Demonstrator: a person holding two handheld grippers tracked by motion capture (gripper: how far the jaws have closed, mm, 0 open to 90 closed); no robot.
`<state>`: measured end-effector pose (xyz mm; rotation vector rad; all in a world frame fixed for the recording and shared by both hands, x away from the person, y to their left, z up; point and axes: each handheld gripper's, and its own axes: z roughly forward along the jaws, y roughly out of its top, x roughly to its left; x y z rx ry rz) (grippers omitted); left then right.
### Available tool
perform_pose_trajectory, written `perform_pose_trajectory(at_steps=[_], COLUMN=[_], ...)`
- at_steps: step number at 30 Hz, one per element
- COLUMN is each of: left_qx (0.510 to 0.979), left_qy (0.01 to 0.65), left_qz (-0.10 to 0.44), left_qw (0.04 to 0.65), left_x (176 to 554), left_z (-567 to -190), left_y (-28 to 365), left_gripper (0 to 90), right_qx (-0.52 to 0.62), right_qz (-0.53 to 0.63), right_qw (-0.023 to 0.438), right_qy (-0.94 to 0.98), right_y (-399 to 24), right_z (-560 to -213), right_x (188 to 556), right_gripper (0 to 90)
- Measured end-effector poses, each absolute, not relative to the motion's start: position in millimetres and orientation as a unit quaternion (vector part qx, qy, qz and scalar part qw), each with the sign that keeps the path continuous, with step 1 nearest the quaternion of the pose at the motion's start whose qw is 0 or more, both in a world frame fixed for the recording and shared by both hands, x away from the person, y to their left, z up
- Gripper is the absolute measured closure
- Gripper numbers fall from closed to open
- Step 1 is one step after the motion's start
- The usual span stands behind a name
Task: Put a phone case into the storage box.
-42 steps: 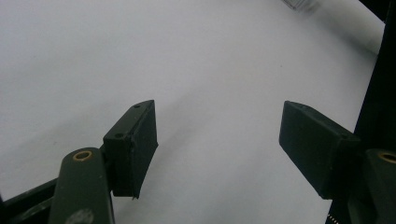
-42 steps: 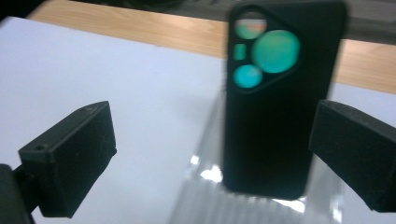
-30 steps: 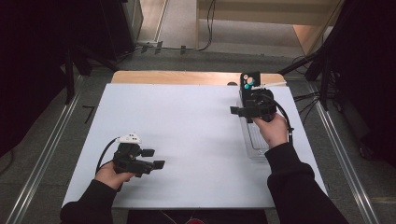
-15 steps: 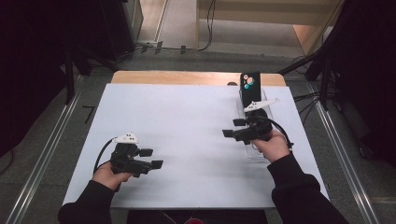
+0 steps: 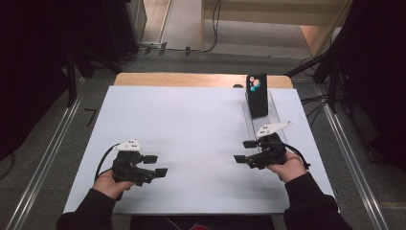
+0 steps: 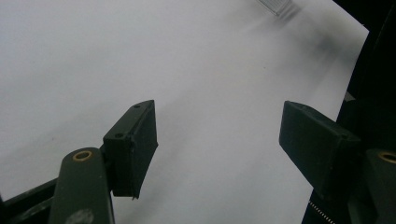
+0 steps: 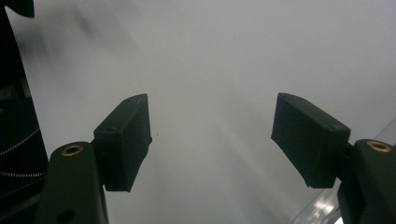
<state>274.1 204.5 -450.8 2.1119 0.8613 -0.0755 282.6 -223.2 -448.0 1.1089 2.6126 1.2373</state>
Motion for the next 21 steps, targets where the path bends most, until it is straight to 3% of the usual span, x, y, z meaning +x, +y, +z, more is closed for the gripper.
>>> perform_pose_trajectory(at_steps=[21], left_qx=[0.840], left_qy=[0.346], left_qz=[-0.032], left_qw=[0.416], left_x=[269], left_z=[-453], left_y=[211], left_gripper=[28.4], right_qx=[0.354], right_qz=[0.382], right_qw=[0.001], right_qy=[0.854], right_y=[-243], right_z=[-471], right_x=[252], right_gripper=[23.1])
